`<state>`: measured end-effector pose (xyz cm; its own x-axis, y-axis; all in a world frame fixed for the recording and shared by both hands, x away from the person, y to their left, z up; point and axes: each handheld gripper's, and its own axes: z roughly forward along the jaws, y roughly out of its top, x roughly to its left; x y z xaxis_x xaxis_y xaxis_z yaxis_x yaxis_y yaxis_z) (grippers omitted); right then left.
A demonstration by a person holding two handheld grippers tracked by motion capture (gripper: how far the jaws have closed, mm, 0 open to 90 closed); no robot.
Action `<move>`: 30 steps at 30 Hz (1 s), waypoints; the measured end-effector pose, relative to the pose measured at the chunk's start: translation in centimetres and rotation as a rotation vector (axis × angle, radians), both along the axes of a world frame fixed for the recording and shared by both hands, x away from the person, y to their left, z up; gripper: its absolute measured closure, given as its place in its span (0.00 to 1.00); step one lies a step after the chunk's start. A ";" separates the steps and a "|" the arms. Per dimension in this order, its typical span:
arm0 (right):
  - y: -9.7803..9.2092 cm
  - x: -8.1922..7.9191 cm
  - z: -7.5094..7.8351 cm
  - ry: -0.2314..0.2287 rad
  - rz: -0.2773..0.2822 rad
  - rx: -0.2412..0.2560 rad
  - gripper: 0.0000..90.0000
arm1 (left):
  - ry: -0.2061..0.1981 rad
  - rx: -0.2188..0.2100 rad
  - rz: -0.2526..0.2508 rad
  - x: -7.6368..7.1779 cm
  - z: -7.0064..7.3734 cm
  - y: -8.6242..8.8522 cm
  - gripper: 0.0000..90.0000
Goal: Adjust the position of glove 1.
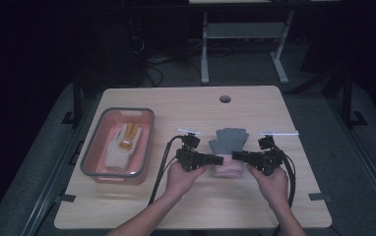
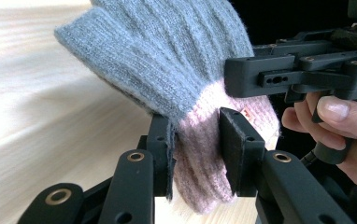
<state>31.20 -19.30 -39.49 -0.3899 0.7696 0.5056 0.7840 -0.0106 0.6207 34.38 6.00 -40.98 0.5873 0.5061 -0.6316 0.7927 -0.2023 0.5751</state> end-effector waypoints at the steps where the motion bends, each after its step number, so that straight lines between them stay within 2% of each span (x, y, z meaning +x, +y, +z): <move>1: 0.2 0.1 0.1 -0.004 0.005 0.001 0.82 | -0.002 0.004 0.001 0.0 0.1 0.3 0.74; 10: 2.1 1.1 0.6 -0.006 0.028 0.011 0.82 | -0.015 0.011 0.023 0.3 0.8 2.1 0.74; 20: 3.2 1.8 0.8 -0.005 0.043 0.021 0.81 | -0.019 0.023 0.036 0.6 1.2 3.2 0.74; 30: 4.1 2.3 1.5 -0.013 0.061 0.015 0.81 | -0.037 0.015 0.045 0.7 1.9 4.2 0.74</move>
